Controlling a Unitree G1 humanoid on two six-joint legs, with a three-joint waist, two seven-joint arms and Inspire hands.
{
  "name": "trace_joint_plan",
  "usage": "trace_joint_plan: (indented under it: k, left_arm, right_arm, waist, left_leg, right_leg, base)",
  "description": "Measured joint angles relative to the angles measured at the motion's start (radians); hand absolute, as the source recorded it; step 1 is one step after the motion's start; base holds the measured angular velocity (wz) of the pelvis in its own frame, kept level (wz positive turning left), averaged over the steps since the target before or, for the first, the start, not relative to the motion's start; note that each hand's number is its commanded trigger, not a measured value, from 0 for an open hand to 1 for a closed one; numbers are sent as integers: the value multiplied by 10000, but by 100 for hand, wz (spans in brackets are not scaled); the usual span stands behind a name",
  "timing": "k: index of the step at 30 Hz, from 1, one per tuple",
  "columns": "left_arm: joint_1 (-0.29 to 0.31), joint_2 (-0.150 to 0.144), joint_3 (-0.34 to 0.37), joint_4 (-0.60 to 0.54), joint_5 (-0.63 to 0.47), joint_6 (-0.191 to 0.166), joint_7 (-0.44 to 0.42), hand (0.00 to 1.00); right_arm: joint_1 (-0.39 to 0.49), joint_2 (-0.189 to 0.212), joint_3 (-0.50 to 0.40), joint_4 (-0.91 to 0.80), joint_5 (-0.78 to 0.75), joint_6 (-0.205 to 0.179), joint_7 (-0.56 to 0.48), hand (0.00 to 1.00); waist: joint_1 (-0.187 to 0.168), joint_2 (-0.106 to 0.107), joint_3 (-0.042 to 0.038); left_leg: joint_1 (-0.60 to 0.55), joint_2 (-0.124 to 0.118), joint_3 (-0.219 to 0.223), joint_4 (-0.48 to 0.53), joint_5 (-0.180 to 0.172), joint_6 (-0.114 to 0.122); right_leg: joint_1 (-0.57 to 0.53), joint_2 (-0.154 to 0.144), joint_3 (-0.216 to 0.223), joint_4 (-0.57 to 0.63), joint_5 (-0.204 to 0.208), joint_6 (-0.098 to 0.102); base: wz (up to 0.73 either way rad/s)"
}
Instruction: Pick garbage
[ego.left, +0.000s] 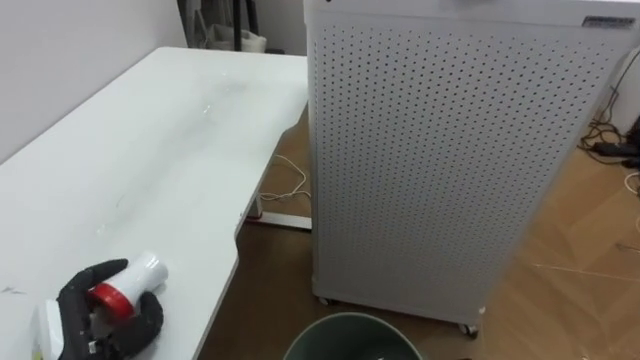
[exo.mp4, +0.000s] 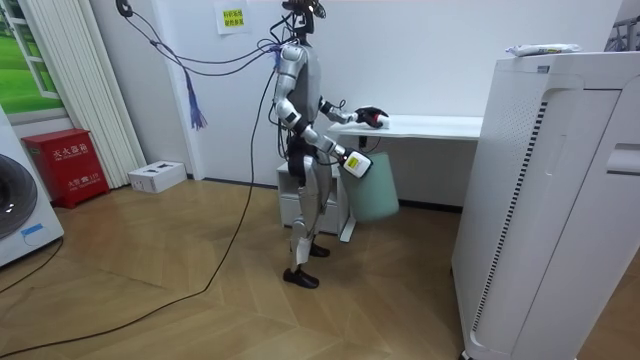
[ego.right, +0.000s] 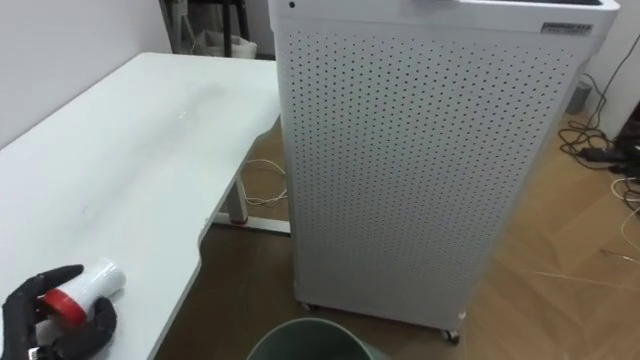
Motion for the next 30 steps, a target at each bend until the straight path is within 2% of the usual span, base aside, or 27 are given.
trace_joint_plan:
  k: [2,8,12,15,18,20,23,25,30]
  left_arm:
    - [-11,-99,-31,70,-6,48,127,100]
    - [-38,-223,-240,32,-18,0,147,100]
    - [-40,-511,-255,-81,-21,-2,96,100]
    - [-40,-529,-521,-248,-59,-88,6,100]
    - [-37,-584,-904,-657,-113,-233,-314,100]
    - [-23,-723,-1247,-897,-111,-311,-600,100]
    - [-17,-806,-1531,-1149,-121,-239,-936,100]
    - [-26,-785,-1617,-1494,-109,-240,-1035,100]
    - [-26,-831,-2054,-1901,-108,-244,-1246,100]
  right_arm:
    - [-14,-52,1,0,6,0,-81,100]
    - [-103,-62,4,0,6,0,-359,100]
    - [-173,-60,6,1,6,0,-422,100]
    - [-214,-60,20,2,3,0,-445,100]
    - [-452,-71,27,39,6,0,-478,100]
    - [-661,-54,26,52,6,0,-504,100]
    - [-950,-3,28,53,21,-4,-555,100]
    - [-1316,0,21,55,93,-6,-673,100]
    - [-2116,99,31,622,189,-6,-907,100]
  waist:
    - [0,56,-31]
    - [-45,99,-17]
    - [-131,108,-18]
    - [-182,87,-7]
    - [-197,35,6]
    - [-213,8,22]
    - [-221,-51,55]
    - [-226,-79,45]
    - [-241,-98,53]
  left_leg:
    - [166,1,142,-190,19,23]
    - [245,-7,194,-358,29,39]
    - [240,-8,196,-375,29,38]
    - [175,-7,214,-310,31,36]
    - [-68,-6,290,-211,34,42]
    - [-74,-10,357,-211,42,54]
    - [-175,1,457,-200,41,55]
    - [-538,0,510,-125,66,74]
    - [-641,-8,701,-128,103,108]
  right_leg:
    - [25,-35,13,3,-12,19]
    - [32,-56,13,2,-23,38]
    - [2,-51,25,9,-33,53]
    - [-65,-53,25,45,-40,61]
    - [-299,-69,57,104,-39,60]
    - [-352,-78,146,152,-39,61]
    - [-536,-63,272,190,-38,61]
    - [-982,-76,336,388,-35,59]
    - [-1247,-137,396,553,-34,63]
  base:
    - [-15]
    - [-4]
    - [0]
    - [0]
    - [-4]
    - [-8]
    - [-12]
    - [-9]
    - [-10]
